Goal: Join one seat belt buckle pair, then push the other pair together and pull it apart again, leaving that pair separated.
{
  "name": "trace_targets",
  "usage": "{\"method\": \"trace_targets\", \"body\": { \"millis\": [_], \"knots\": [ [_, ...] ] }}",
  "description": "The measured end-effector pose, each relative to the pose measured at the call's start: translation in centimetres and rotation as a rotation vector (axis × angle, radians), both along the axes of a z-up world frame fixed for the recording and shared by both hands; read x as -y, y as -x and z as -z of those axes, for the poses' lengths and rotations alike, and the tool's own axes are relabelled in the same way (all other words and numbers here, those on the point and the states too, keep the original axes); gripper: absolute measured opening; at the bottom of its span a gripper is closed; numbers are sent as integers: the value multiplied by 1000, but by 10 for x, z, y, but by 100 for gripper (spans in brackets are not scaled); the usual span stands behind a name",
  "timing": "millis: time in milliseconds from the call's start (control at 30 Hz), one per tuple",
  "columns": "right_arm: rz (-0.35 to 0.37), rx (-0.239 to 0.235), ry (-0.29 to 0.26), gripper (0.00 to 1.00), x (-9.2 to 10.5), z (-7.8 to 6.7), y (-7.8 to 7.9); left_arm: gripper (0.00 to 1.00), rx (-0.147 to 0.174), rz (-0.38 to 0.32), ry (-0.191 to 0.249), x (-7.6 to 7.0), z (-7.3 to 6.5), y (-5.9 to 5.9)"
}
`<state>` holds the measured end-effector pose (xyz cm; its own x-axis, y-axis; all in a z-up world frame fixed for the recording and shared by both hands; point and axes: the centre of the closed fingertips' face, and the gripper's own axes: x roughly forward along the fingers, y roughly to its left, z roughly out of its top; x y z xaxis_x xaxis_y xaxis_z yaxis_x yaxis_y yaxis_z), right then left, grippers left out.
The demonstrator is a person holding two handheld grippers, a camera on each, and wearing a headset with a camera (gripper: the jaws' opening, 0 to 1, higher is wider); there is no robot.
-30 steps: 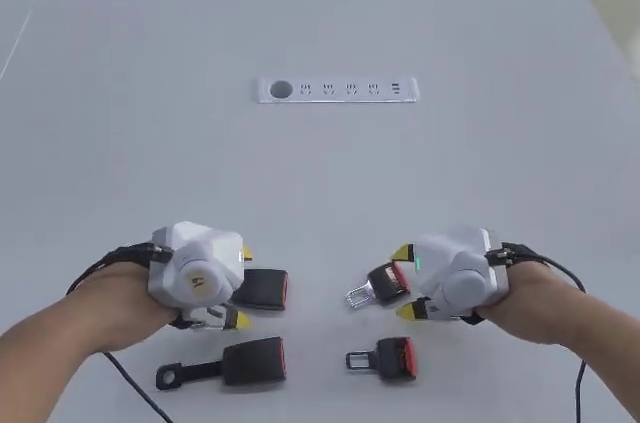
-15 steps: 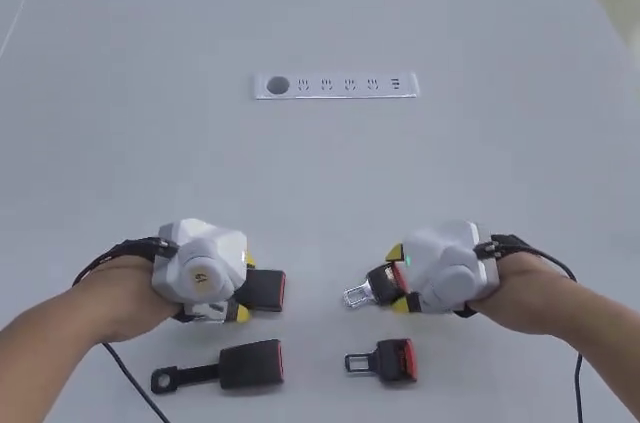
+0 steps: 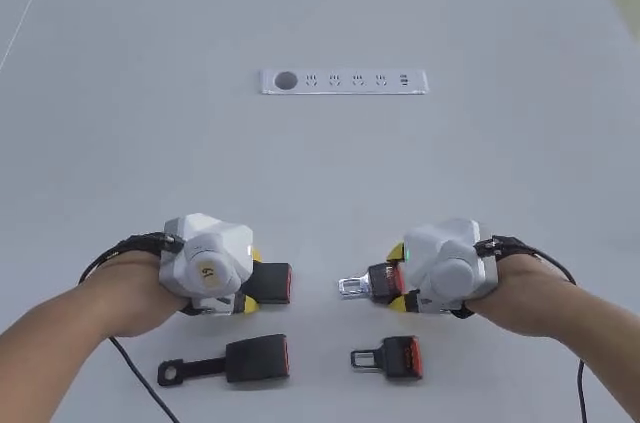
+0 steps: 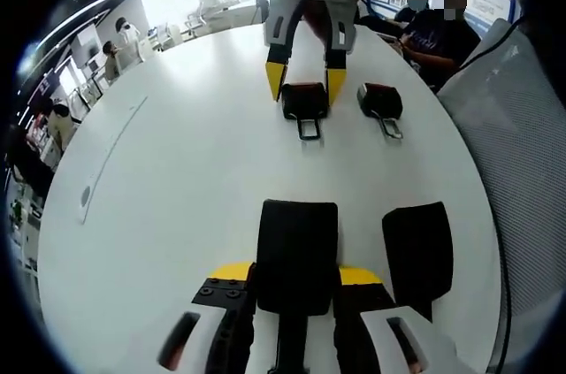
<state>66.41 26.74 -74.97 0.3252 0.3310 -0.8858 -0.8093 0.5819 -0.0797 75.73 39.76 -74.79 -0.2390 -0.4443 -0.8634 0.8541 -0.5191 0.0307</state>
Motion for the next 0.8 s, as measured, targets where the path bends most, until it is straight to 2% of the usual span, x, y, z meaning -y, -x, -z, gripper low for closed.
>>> {"method": "trace_targets", "body": {
  "millis": [267, 433, 667, 800],
  "knots": [
    [-19, -2, -11, 33, -1, -1, 0, 33, 21, 2, -16, -1, 1, 1],
    [-15, -12, -7, 33, -1, 0, 0, 33, 15, -15, -10, -2, 0, 1],
    [34, -15, 2, 33, -3, 0, -2, 33, 9, -24, -6, -2, 0, 1],
    [68, -10, -26, 33, -8, -1, -6, 33, 4, -34, -17, -2, 1, 1]
  ]
}}
